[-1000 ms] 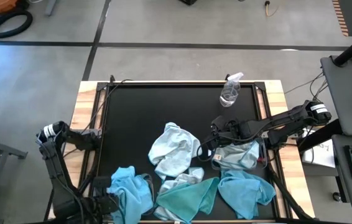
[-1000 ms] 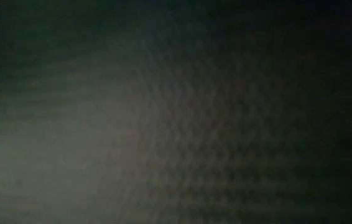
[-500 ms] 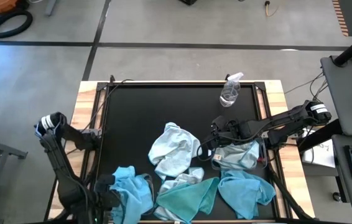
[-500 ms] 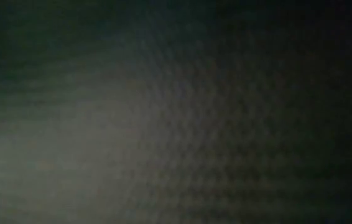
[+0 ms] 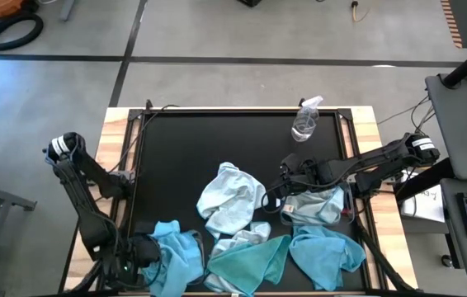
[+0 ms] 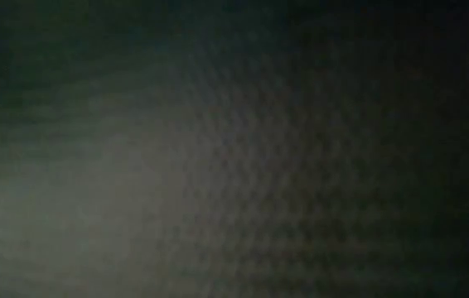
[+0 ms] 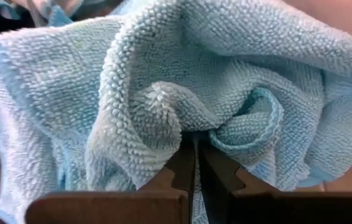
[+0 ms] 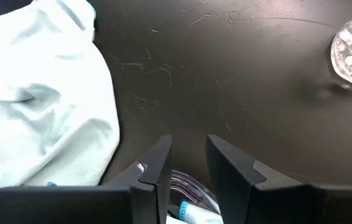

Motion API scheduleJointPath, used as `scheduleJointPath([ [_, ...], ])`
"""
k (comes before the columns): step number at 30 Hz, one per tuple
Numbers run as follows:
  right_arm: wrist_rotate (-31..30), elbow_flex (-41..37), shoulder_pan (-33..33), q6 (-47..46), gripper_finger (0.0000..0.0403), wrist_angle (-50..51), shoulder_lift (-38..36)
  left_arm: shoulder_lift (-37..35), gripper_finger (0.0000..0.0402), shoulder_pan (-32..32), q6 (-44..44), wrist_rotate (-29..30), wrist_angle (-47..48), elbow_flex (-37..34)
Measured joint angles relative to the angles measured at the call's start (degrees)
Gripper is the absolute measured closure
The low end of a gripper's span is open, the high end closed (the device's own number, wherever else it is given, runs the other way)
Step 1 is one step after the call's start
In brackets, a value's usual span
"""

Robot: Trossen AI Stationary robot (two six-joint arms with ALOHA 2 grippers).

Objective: Sort microfiber towel by color & place in baskets
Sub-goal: Put the blue towel into the bottom transparent bin

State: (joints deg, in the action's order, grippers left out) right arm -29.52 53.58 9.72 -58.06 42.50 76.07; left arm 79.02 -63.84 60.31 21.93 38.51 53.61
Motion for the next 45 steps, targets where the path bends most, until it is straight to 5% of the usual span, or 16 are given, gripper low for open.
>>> scheduleJointPath([
  [16, 0.02, -0.02, 0.00, -1.99, 0.0310, 0.02, 0.00, -1.20, 0.0343, 0.68, -4.57, 1.32, -0.01, -0.27],
  [45, 0.07, -0.04, 0.00, -2.36, 0.0310, 0.02, 0.00, -5.20, 0.0340, 2.61, -19.16, 7.28, 8.80, 5.57],
])
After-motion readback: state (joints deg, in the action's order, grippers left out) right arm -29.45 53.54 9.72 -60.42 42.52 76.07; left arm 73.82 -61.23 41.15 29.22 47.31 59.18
